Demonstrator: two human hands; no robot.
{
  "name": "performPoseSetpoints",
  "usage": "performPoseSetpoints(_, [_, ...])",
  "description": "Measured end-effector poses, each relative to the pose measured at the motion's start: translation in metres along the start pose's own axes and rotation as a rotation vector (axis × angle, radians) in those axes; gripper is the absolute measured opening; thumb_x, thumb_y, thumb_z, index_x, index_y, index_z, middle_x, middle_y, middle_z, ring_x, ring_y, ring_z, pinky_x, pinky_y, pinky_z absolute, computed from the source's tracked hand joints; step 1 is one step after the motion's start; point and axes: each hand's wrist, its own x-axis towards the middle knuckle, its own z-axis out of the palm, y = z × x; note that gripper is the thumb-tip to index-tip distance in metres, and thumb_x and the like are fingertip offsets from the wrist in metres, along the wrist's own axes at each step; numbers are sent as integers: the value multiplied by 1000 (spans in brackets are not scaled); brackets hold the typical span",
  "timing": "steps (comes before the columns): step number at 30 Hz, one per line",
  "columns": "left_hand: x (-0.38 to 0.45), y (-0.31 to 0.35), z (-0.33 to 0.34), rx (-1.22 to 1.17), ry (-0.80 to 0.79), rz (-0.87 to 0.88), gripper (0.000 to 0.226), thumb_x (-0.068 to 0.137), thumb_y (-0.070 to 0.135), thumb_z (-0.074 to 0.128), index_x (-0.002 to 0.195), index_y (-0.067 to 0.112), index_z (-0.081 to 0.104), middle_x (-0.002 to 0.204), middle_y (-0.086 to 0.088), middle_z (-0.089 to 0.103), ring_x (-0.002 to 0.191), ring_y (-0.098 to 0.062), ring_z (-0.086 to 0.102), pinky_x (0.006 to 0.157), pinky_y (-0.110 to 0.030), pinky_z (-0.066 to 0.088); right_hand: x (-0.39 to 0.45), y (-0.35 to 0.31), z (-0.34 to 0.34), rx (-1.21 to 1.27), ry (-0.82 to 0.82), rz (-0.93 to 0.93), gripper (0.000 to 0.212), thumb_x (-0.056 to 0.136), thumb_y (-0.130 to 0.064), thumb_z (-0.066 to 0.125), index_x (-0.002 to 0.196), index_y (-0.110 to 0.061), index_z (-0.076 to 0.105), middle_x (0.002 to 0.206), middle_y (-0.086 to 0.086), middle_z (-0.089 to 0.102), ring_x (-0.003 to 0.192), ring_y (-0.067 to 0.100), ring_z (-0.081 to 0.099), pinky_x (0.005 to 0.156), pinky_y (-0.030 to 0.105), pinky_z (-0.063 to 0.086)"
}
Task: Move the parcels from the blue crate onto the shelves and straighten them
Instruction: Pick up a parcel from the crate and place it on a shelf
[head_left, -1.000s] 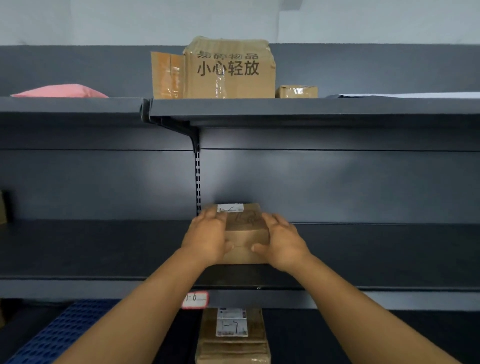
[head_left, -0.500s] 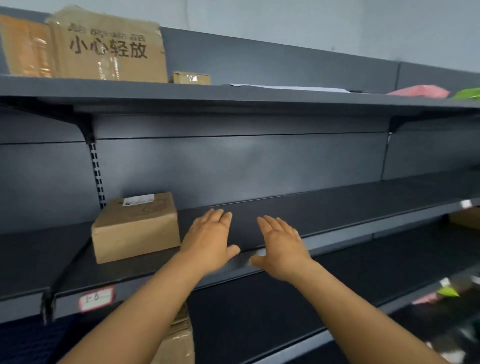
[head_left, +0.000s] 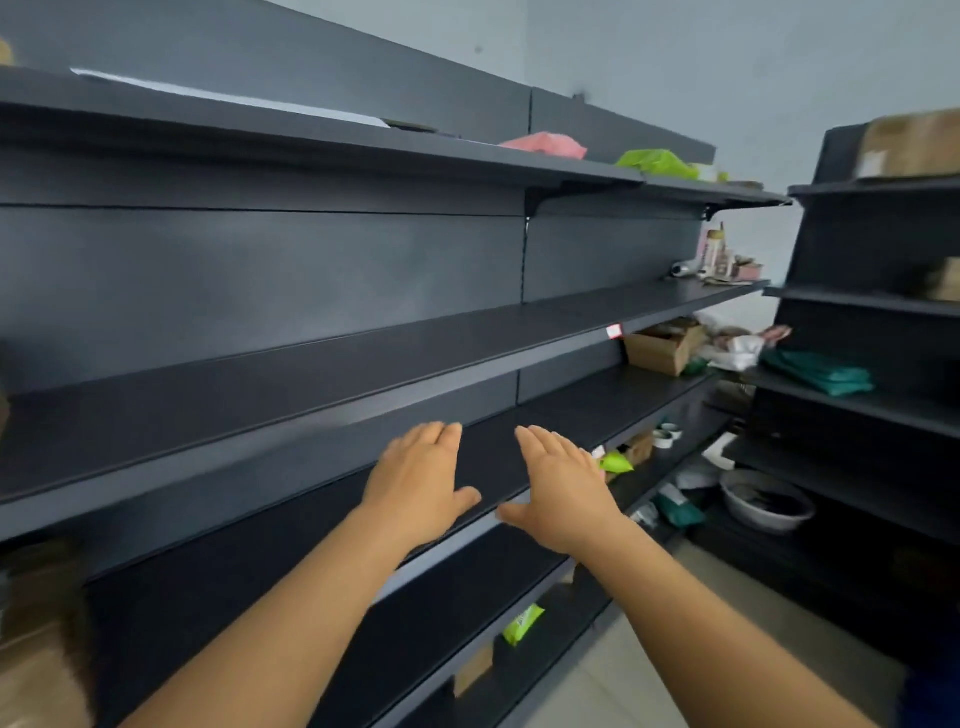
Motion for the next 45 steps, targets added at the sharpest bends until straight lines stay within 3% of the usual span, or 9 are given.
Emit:
performPoseSetpoints(7, [16, 144, 52, -46, -64, 156, 79, 93, 46, 55, 153, 16, 13, 158, -1, 20, 145, -19, 18, 116, -34, 19, -64, 136, -30, -25, 11, 168, 94, 83, -48, 66, 155, -19, 12, 161, -2, 14, 148, 20, 12, 120, 40, 12])
performPoseSetpoints(13, [30, 253, 91, -93, -96, 329, 73, 90, 47, 59, 149, 18, 25, 149, 1, 34, 137, -18, 30, 111, -33, 27, -119, 239, -55, -70, 43, 341, 91, 83, -48, 66, 153, -19, 16, 159, -1, 20, 147, 22, 16, 119, 40, 16])
performPoseSetpoints(20, [46, 363, 130, -108, -174, 517, 78, 91, 46, 57, 152, 15, 17, 154, -2, 27, 142, -20, 24, 113, -35, 24, -179, 329, -73, -98, 76, 558, 89, 83, -48, 67, 152, -17, 19, 157, -1, 24, 146, 21, 19, 117, 39, 18])
performPoseSetpoints(32, [104, 524, 211, -186, -274, 793, 79, 92, 46, 56, 153, 16, 15, 156, -1, 26, 143, -20, 23, 115, -35, 22, -224, 475, -82, -136, 67, 896, 92, 84, -47, 67, 153, -19, 14, 159, -1, 20, 146, 20, 18, 119, 41, 17])
performPoseSetpoints(45, [197, 646, 312, -218, -417, 885, 76, 94, 46, 53, 152, 15, 16, 156, -1, 27, 143, -19, 23, 115, -35, 23, -207, 629, -74, -49, 45, 1134, 85, 84, -46, 67, 151, -18, 21, 156, -1, 26, 145, 21, 22, 117, 40, 19])
